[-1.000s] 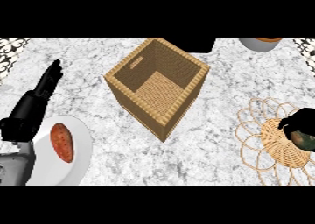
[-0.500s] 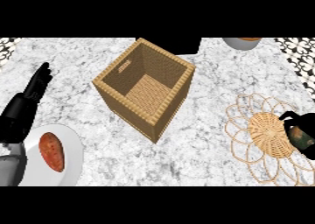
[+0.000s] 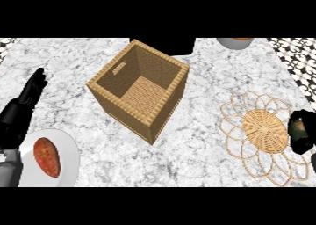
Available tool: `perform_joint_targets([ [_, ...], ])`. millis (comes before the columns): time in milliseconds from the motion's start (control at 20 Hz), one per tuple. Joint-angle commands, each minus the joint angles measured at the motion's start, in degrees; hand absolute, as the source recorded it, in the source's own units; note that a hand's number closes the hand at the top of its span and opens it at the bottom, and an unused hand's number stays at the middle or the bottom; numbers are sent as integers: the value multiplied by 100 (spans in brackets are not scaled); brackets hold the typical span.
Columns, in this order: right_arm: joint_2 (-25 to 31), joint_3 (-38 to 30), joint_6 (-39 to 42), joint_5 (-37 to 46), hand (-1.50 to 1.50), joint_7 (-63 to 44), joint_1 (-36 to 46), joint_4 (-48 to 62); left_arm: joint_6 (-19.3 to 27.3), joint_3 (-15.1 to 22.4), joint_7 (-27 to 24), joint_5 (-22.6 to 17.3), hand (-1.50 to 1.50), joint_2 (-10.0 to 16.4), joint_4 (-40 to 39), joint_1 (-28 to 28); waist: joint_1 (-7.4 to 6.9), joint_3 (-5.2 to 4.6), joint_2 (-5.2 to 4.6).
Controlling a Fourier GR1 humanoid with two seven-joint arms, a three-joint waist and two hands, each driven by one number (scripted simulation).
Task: Pick the squash from the placemat and place it in the basket
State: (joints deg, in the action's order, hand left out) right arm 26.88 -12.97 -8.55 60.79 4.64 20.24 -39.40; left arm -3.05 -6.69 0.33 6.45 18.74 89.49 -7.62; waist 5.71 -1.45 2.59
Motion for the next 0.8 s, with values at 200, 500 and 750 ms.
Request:
perform_joint_targets([
  [200,-1369,-475,-930,-974,150,-880,696,-2102,30,33,-5,15,0,-70,46,107,-31,95,69],
  [500,-1981,140,-575,-908,150,-1745,1038,-4095,-56,-48,-76,-5,0,65,113,168,-106,98,41],
  [750,-2228,780,684,-594,150,-3350,1977,-5424,-77,131,100,11,0,-65,125,-26,-203,106,-16],
])
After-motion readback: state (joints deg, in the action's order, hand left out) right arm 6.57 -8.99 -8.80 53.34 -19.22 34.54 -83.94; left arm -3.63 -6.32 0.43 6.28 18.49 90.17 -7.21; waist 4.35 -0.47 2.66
